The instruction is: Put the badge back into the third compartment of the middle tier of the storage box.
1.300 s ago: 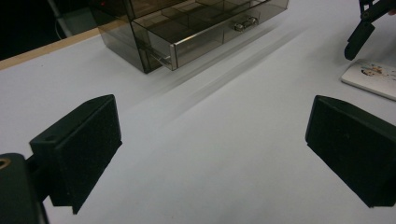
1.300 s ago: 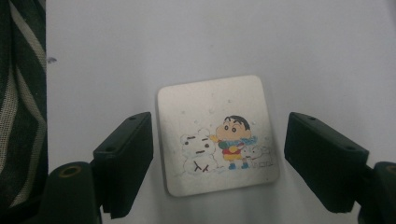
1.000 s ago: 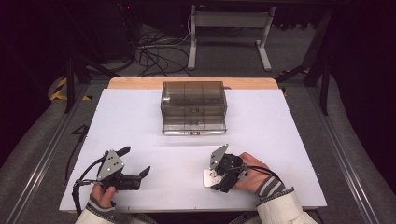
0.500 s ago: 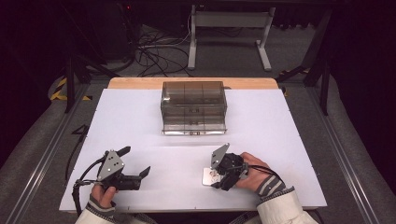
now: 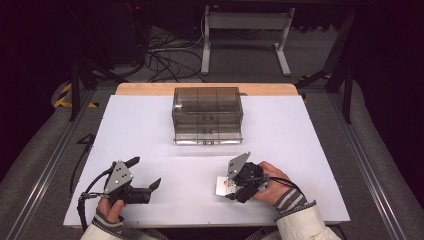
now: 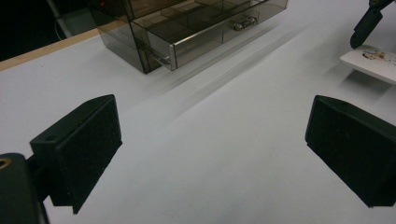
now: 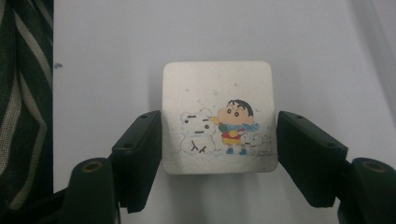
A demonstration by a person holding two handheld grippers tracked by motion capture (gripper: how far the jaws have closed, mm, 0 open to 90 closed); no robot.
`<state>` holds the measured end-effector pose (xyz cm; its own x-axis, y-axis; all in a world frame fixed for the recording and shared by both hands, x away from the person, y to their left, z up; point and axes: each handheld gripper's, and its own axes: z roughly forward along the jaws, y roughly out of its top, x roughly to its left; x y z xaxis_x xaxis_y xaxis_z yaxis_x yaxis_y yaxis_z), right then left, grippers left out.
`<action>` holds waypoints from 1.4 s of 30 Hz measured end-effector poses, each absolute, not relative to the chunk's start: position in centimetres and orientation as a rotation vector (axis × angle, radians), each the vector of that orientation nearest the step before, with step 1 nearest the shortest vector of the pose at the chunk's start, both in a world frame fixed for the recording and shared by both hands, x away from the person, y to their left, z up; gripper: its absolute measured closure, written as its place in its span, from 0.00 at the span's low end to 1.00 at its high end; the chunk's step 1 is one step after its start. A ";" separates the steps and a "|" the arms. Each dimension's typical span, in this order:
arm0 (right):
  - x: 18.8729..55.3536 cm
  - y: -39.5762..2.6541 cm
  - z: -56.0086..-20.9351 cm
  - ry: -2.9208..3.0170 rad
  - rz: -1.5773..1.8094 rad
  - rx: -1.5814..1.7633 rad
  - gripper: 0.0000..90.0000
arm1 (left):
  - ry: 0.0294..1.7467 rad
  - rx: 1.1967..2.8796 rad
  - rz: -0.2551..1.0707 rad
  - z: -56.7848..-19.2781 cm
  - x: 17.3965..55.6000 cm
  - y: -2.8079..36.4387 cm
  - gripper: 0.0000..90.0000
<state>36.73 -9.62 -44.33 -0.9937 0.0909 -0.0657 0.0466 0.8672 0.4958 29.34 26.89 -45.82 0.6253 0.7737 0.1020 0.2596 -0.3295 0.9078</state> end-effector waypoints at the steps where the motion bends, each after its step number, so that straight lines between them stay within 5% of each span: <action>1: 36.7 -9.6 -44.2 2.944 0.787 0.111 0.37 | 0.823 1.882 0.668 -45.8 29.3 26.9 0.05; 42: 36.6 -11.0 -40.9 2.682 1.074 0.346 0.37 | 0.830 1.866 0.671 -45.8 29.3 26.9 0.05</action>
